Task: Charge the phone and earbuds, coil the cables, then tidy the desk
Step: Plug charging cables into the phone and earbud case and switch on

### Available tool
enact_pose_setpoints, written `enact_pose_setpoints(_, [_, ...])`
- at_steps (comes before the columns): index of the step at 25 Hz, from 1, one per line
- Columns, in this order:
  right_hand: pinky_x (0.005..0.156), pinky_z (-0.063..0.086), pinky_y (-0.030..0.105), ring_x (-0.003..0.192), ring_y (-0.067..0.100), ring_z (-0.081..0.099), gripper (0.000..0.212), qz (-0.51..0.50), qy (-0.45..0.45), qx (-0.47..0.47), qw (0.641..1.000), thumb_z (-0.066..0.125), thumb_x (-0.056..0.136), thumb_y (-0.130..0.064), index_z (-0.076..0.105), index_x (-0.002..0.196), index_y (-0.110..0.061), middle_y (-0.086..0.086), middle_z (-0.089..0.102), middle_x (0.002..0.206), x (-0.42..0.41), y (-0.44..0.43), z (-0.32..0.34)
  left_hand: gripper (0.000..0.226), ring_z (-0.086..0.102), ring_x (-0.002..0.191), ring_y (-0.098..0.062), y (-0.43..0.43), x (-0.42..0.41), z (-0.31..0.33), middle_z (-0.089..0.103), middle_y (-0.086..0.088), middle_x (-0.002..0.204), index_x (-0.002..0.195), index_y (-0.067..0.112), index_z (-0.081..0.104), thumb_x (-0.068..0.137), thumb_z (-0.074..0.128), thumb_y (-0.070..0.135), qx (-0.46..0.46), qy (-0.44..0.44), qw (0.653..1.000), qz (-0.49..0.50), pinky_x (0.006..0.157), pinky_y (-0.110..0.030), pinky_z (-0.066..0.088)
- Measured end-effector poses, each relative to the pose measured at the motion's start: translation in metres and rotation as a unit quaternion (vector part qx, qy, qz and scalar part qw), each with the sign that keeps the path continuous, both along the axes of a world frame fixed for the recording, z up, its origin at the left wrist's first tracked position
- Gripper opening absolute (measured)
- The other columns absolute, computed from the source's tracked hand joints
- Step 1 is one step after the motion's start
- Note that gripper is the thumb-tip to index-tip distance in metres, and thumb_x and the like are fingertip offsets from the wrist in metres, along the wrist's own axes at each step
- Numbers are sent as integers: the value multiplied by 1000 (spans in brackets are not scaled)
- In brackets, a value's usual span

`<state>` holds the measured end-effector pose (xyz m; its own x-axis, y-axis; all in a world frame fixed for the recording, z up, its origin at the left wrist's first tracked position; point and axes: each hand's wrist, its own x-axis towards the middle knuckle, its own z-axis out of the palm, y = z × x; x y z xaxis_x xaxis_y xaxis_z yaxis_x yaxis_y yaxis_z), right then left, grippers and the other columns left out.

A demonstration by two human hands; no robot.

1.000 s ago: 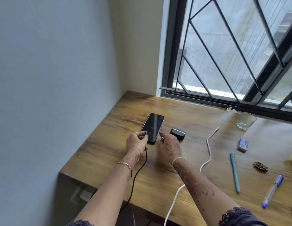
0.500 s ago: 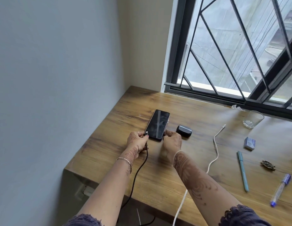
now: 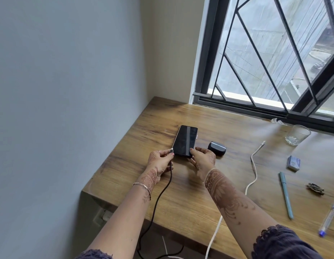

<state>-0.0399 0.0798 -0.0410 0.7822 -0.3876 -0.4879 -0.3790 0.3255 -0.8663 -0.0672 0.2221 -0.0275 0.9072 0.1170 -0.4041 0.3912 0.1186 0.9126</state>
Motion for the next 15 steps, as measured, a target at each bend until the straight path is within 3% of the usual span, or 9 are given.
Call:
enact_pose_setpoints(2, [56, 56, 22, 70, 17, 65, 30, 22, 0, -11, 1000, 77, 79, -11, 65, 105, -4, 12, 68, 94, 1, 0, 1, 18, 56, 57, -12, 2, -2, 2, 61, -6, 76, 105, 8, 66, 88, 66, 9, -5, -3, 1000, 2, 45, -20, 53])
enact_pose_setpoints(5, [70, 60, 29, 87, 24, 70, 27, 43, 10, -14, 999, 79, 78, -13, 66, 100, -7, 15, 70, 99, 4, -1, 0, 14, 57, 57, -14, 2, -7, 1, 61, -9, 75, 99, 6, 67, 86, 68, 10, -13, 7, 999, 39, 45, -21, 53])
enact_pose_setpoints(9, [77, 60, 32, 95, 25, 69, 21, 68, -7, 16, 998, 77, 79, -11, 67, 97, -8, 13, 71, 100, 3, -2, 0, 8, 59, 48, -14, -3, -17, -2, 63, -8, 69, 89, 7, 67, 82, 71, 10, -9, 29, 999, 28, 40, -18, 48])
enact_pose_setpoints(15, [60, 59, 20, 84, 18, 70, 30, 82, -38, 37, 995, 75, 81, -9, 66, 109, -3, 10, 72, 94, 0, 0, 1, 9, 61, 48, -14, -10, -17, 0, 67, -11, 73, 93, 3, 64, 84, 68, 4, -45, 58, 997, 14, 43, -21, 53])
